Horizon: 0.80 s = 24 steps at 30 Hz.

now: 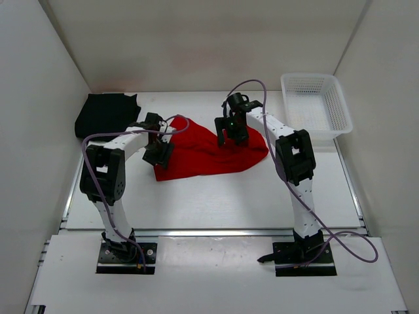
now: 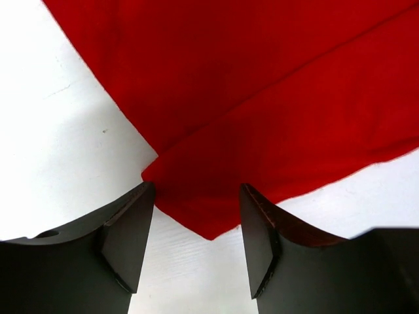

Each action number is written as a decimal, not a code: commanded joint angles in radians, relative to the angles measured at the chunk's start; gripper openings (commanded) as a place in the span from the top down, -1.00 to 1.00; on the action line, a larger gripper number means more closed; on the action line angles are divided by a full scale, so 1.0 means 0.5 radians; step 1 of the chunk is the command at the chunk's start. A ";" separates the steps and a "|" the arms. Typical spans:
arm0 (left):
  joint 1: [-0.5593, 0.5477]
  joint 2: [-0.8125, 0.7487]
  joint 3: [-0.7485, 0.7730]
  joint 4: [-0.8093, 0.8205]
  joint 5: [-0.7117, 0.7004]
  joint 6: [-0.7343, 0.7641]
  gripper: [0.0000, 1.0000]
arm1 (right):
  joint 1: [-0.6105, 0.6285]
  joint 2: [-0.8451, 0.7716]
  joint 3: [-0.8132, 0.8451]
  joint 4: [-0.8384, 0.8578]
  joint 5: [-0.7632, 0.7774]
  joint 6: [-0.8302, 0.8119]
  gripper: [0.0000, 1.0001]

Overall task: Fold and stack the t-shirts
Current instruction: Flatten out the tshirt

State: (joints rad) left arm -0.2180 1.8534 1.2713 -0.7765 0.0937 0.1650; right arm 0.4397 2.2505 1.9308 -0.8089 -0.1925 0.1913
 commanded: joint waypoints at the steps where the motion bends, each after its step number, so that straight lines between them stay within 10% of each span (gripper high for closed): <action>1: 0.025 -0.043 -0.073 0.107 -0.037 -0.057 -0.31 | -0.011 -0.089 0.013 0.007 -0.017 0.007 -0.49; 24: 0.224 0.202 -0.091 0.074 0.570 -0.296 -0.33 | -0.054 -0.114 -0.039 -0.002 -0.035 -0.008 -0.16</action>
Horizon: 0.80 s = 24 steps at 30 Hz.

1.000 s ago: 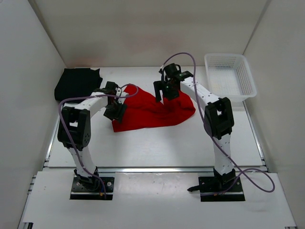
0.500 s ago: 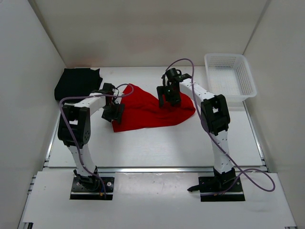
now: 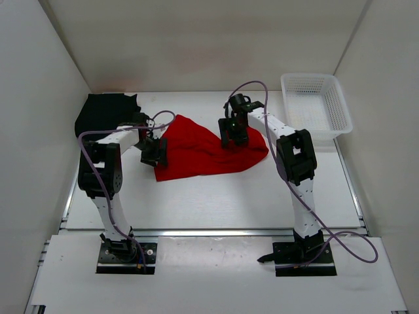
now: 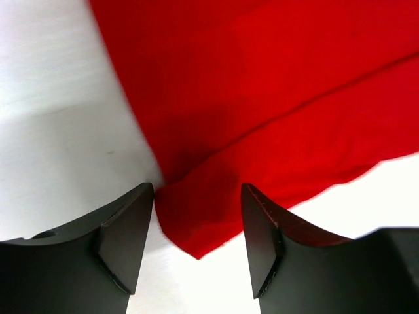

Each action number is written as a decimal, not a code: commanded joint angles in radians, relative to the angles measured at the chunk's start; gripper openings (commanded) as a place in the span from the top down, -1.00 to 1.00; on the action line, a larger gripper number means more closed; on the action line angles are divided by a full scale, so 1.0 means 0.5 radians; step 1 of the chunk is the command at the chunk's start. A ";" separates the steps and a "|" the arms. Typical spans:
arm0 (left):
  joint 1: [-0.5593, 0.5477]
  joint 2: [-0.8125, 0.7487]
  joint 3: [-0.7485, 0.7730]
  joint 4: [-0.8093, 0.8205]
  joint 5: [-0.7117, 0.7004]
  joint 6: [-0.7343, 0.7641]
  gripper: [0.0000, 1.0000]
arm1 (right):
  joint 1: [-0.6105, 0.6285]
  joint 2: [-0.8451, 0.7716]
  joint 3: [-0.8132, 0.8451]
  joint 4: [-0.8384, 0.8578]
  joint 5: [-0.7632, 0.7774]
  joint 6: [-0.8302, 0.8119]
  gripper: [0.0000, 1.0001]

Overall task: Fold and stack the t-shirts
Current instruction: Flatten out the tshirt

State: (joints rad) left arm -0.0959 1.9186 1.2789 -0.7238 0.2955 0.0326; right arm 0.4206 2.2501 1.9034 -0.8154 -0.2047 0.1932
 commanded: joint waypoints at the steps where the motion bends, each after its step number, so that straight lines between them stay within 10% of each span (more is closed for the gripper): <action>1: -0.020 0.050 -0.137 -0.013 0.200 -0.041 -0.33 | -0.028 -0.134 -0.002 0.026 -0.011 -0.009 -0.16; 6: -0.050 0.047 -0.168 -0.022 0.136 -0.038 -0.13 | -0.074 -0.187 -0.005 0.020 -0.008 0.003 -0.13; 17: -0.047 -0.063 -0.116 -0.089 0.020 0.014 1.00 | -0.114 -0.236 -0.189 0.063 -0.091 0.025 0.35; 24: -0.060 -0.208 -0.073 -0.141 0.173 0.082 1.00 | -0.114 -0.132 -0.052 0.057 -0.223 0.058 0.47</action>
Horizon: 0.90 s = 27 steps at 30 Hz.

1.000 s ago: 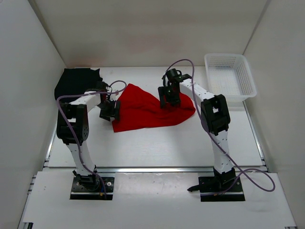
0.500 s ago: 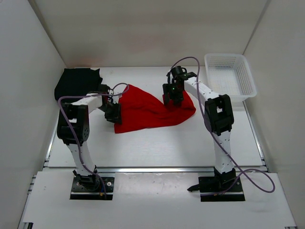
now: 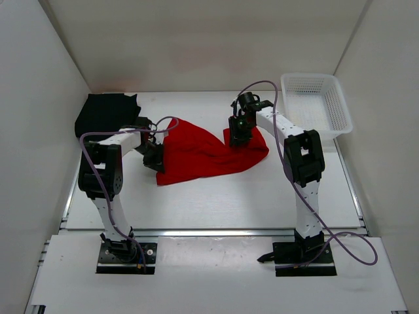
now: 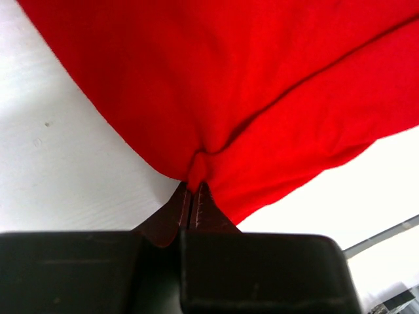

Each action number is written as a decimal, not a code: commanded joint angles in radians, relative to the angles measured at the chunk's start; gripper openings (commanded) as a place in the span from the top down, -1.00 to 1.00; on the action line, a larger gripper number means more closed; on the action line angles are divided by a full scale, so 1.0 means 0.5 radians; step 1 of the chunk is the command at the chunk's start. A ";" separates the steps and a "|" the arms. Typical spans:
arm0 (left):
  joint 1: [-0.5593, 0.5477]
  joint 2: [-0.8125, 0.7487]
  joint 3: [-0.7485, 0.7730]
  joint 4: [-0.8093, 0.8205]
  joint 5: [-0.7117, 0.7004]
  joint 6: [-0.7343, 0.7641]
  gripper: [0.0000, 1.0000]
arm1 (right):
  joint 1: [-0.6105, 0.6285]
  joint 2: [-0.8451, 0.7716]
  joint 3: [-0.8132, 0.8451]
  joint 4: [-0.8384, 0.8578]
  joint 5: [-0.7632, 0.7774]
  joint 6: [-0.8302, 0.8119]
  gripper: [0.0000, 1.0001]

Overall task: Fold and stack the t-shirts
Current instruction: Flatten out the tshirt

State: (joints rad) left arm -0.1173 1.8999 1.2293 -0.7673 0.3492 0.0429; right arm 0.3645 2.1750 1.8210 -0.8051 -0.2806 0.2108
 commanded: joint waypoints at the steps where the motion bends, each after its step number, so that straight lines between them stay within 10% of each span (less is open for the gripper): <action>1: -0.020 -0.183 0.054 -0.061 0.072 0.083 1.00 | -0.008 0.010 0.113 0.036 -0.129 0.023 0.44; 10: -0.017 -0.207 0.085 -0.082 0.017 0.080 1.00 | 0.026 -0.037 -0.046 0.012 -0.096 0.014 0.22; 13: -0.020 -0.198 0.103 -0.094 0.044 0.092 1.00 | 0.032 0.055 0.030 0.006 -0.117 0.005 0.47; 14: -0.005 -0.198 0.112 -0.097 0.044 0.116 1.00 | 0.041 0.083 0.091 -0.025 -0.120 -0.004 0.98; 27: -0.002 -0.354 1.082 0.163 -0.931 0.580 1.00 | -0.453 -0.377 0.997 -0.010 0.027 0.057 1.00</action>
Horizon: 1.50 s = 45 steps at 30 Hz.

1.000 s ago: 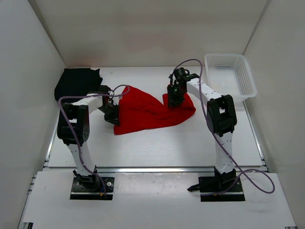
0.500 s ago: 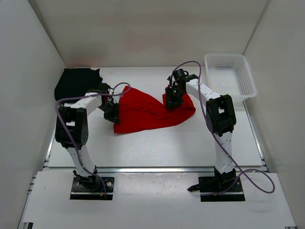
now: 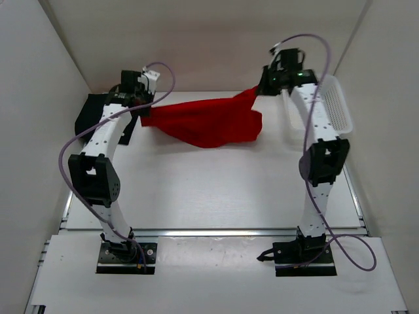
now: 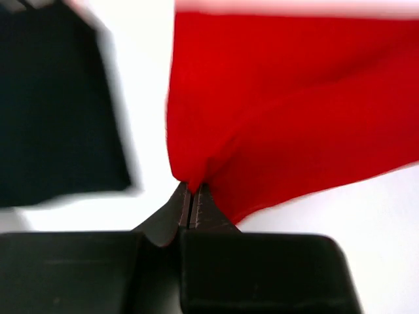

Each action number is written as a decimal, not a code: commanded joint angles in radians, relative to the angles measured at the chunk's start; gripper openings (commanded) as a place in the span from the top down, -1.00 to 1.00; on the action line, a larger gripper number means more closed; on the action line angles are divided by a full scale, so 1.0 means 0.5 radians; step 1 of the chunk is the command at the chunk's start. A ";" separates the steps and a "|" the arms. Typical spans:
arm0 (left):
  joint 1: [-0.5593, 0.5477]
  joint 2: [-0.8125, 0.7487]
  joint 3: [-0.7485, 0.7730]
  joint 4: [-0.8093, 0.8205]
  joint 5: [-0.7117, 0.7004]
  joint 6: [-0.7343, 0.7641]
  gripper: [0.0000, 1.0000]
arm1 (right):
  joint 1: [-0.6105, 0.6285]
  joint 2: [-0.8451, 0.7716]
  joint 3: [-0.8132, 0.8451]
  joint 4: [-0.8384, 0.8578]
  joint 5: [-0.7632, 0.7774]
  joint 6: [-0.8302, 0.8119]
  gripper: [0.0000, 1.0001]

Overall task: Fold and stack the t-shirts
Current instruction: Flatten out the tshirt

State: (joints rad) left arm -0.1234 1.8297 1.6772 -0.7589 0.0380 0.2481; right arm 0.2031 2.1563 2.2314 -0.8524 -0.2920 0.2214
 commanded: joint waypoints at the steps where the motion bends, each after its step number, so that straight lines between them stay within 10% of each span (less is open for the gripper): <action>1: 0.014 -0.238 0.229 0.168 -0.318 0.194 1.00 | -0.148 -0.391 0.173 0.079 0.056 0.042 1.00; 9: -0.017 -0.643 -0.303 0.340 -0.435 0.301 1.00 | -0.127 -0.982 -0.645 0.207 0.029 0.081 1.00; 14: -0.032 -0.968 -0.935 0.279 -0.411 0.464 1.00 | 0.005 -1.725 -2.000 0.606 0.020 0.434 0.99; 21: -0.060 -1.125 -1.577 0.116 -0.278 0.519 1.00 | 0.161 -2.364 -2.956 0.288 -0.051 0.566 -0.02; 45: -0.118 -1.135 -1.756 0.177 -0.462 0.501 1.00 | 0.455 -1.668 -3.156 0.607 0.584 0.723 -0.37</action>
State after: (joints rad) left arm -0.1787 1.2831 0.7933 -0.6937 -0.1745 0.4984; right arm 0.3874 1.2697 0.6296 -0.6125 -0.0826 0.5606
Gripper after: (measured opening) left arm 0.029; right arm 0.688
